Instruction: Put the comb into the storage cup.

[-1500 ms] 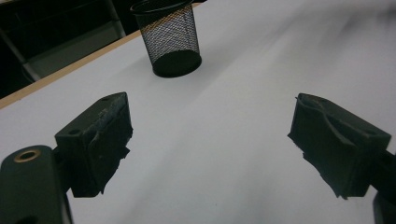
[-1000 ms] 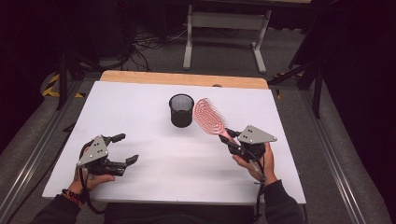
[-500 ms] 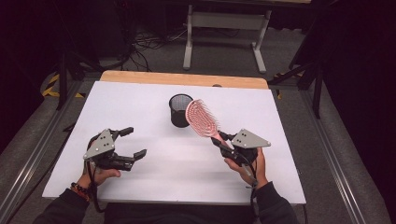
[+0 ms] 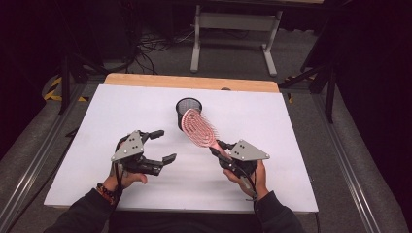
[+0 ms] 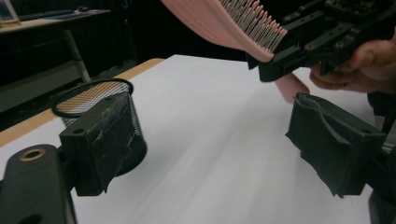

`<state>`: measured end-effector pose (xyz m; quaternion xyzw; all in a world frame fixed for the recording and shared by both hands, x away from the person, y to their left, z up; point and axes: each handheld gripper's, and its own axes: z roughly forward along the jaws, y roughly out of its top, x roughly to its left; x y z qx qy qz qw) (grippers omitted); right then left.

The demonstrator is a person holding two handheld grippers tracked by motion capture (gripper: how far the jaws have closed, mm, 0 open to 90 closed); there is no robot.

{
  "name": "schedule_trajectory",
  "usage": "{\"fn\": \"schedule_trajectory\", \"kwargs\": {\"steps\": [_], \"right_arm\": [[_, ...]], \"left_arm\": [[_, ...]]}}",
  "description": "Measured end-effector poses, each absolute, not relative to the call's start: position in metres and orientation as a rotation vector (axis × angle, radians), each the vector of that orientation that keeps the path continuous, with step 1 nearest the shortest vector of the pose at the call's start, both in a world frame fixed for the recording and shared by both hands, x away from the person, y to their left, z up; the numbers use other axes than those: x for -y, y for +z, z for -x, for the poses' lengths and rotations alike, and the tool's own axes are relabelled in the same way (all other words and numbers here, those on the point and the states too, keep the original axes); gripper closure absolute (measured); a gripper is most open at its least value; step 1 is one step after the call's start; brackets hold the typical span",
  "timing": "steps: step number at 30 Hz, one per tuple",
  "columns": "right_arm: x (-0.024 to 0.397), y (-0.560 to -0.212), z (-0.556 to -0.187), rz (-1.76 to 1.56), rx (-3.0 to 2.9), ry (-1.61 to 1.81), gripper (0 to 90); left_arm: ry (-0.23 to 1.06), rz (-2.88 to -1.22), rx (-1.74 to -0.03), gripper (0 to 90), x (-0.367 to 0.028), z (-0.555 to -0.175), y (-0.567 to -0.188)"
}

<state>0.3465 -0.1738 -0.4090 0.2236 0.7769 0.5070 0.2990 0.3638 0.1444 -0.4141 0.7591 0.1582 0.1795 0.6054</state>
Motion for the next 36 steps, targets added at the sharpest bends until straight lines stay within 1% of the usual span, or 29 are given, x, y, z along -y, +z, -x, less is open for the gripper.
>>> {"fn": "schedule_trajectory", "kwargs": {"steps": [4,5,9,22,27,30,31,36], "right_arm": [[0.164,-0.413,-0.343,-0.57,-2.063,1.335,69.5],[0.162,-0.414,-0.342,-0.564,-2.06,1.334,69.5],[0.153,-0.416,-0.339,-0.536,-2.049,1.32,69.5],[0.133,-0.427,-0.333,-0.481,-2.03,1.241,69.4],[0.126,-0.431,-0.33,-0.475,-1.999,1.198,69.3],[0.121,-0.434,-0.331,-0.497,-1.983,1.185,69.3],[0.121,-0.435,-0.331,-0.499,-1.982,1.18,69.2],[0.117,-0.437,-0.332,-0.522,-1.997,1.191,69.0]], "left_arm": [[0.384,-1.742,-0.368,16.0,-0.135,-0.366,-0.413],[0.35,-1.723,-0.381,16.2,-0.129,-0.367,-0.413],[0.297,-1.703,-0.403,17.5,-0.121,-0.371,-0.413],[0.259,-1.626,-0.456,23.5,-0.109,-0.371,-0.412],[0.261,-1.574,-0.496,31.5,-0.111,-0.372,-0.41],[0.256,-1.541,-0.52,46.3,-0.114,-0.373,-0.409],[0.236,-1.535,-0.515,50.6,-0.115,-0.374,-0.409],[0.225,-1.527,-0.502,56.9,-0.116,-0.375,-0.408]]}}
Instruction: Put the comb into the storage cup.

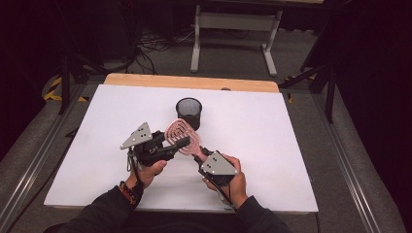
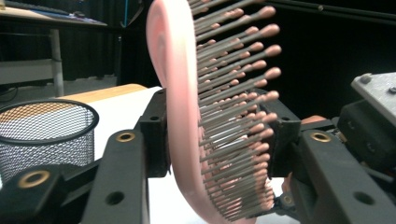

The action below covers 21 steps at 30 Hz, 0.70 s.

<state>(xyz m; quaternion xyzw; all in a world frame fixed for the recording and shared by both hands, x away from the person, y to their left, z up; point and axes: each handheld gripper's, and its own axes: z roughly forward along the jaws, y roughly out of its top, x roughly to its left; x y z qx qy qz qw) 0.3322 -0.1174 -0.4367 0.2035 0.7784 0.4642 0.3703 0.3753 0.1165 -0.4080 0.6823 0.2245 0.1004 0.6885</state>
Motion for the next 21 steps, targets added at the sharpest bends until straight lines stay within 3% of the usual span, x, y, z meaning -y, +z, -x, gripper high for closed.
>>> {"fn": "schedule_trajectory", "kwargs": {"steps": [4,11,13,17,21], "right_arm": [[0.115,-0.437,-0.333,-0.528,-2.0,1.2,68.1],[0.115,-0.435,-0.332,-0.514,-2.0,1.257,54.6],[0.119,-0.433,-0.332,-0.513,-1.998,1.268,45.2],[0.127,-0.429,-0.331,-0.519,-1.977,1.311,36.9],[0.136,-0.427,-0.331,-0.505,-1.959,1.337,33.6]], "left_arm": [[0.229,-1.519,-0.488,61.5,-0.117,-0.376,-0.404],[0.299,-1.528,-0.437,62.7,-0.121,-0.373,-0.393],[0.323,-1.533,-0.434,62.8,-0.124,-0.372,-0.391],[0.345,-1.54,-0.434,62.8,-0.129,-0.372,-0.389],[0.375,-1.552,-0.429,62.8,-0.136,-0.371,-0.387]]}}
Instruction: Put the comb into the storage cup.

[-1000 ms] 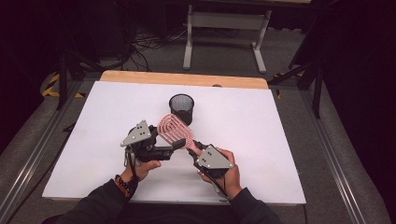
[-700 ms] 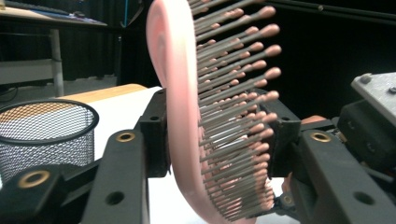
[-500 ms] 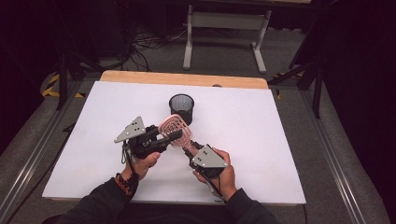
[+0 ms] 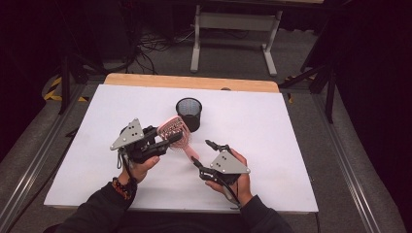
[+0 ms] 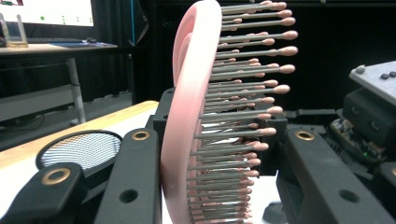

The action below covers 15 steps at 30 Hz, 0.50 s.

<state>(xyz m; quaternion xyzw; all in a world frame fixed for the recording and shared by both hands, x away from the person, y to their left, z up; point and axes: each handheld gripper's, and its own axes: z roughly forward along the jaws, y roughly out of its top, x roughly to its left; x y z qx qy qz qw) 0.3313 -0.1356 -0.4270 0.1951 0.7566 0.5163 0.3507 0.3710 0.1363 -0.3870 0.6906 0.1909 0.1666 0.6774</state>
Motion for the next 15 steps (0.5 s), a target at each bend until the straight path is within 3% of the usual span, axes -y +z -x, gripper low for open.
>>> {"fn": "schedule_trajectory", "kwargs": {"steps": [15], "right_arm": [[0.17,-0.425,-0.331,-0.508,-1.911,1.342,30.6]], "left_arm": [[0.45,-1.564,-0.421,62.8,-0.157,-0.37,-0.378]]}}
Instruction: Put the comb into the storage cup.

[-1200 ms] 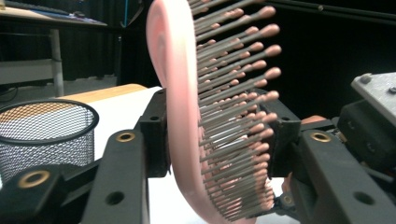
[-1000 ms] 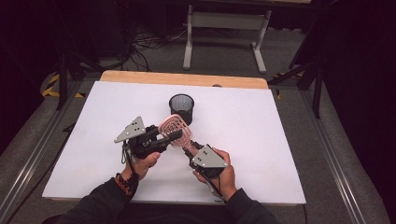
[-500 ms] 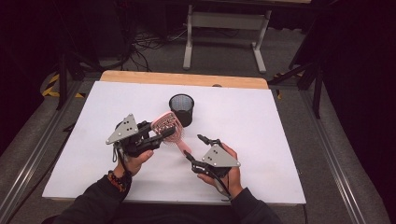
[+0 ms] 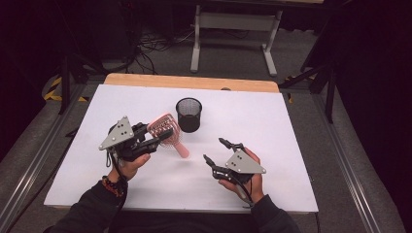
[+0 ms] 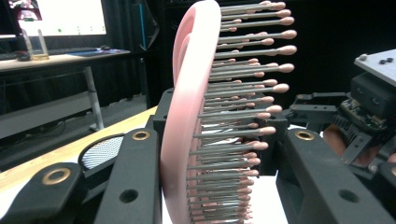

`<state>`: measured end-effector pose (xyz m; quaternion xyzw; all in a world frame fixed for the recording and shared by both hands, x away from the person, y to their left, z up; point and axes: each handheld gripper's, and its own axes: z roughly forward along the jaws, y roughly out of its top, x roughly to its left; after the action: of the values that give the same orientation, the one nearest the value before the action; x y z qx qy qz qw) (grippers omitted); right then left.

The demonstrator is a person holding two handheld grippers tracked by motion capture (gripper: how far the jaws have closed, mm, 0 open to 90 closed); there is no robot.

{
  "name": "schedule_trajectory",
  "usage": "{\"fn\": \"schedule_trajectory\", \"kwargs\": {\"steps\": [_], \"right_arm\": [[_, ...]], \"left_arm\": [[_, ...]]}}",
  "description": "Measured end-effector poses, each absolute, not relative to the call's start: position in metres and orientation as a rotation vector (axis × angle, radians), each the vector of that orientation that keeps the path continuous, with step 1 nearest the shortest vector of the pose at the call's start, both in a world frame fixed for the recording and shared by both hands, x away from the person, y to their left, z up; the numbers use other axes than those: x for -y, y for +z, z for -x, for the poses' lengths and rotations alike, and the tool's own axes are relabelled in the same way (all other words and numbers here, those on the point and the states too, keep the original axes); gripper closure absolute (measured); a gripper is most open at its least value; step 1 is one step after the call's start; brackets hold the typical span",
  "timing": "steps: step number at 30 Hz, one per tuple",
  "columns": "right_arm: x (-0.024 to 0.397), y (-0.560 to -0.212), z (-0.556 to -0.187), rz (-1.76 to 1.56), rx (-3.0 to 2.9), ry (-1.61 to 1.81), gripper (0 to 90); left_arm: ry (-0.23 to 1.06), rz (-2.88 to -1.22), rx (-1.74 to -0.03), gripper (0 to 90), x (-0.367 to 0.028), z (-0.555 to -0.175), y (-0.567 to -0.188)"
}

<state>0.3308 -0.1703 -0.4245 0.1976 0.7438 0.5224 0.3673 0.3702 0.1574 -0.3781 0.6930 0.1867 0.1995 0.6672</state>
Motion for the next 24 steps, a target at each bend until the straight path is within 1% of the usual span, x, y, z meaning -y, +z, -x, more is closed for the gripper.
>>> {"fn": "schedule_trajectory", "kwargs": {"steps": [2,8,15,21,24], "right_arm": [[0.176,-0.425,-0.328,-0.489,-1.889,1.335,30.7],[0.19,-0.428,-0.328,-0.536,-1.868,1.328,27.0],[0.201,-0.433,-0.327,-0.551,-1.843,1.322,26.0],[0.216,-0.439,-0.328,-0.6,-1.843,1.291,21.9],[0.221,-0.44,-0.328,-0.627,-1.833,1.276,22.5]], "left_arm": [[0.456,-1.567,-0.424,62.9,-0.16,-0.371,-0.378],[0.463,-1.565,-0.438,62.9,-0.166,-0.375,-0.377],[0.478,-1.561,-0.45,62.9,-0.172,-0.379,-0.376],[0.502,-1.558,-0.451,62.9,-0.174,-0.383,-0.373],[0.508,-1.558,-0.457,62.9,-0.176,-0.385,-0.371]]}}
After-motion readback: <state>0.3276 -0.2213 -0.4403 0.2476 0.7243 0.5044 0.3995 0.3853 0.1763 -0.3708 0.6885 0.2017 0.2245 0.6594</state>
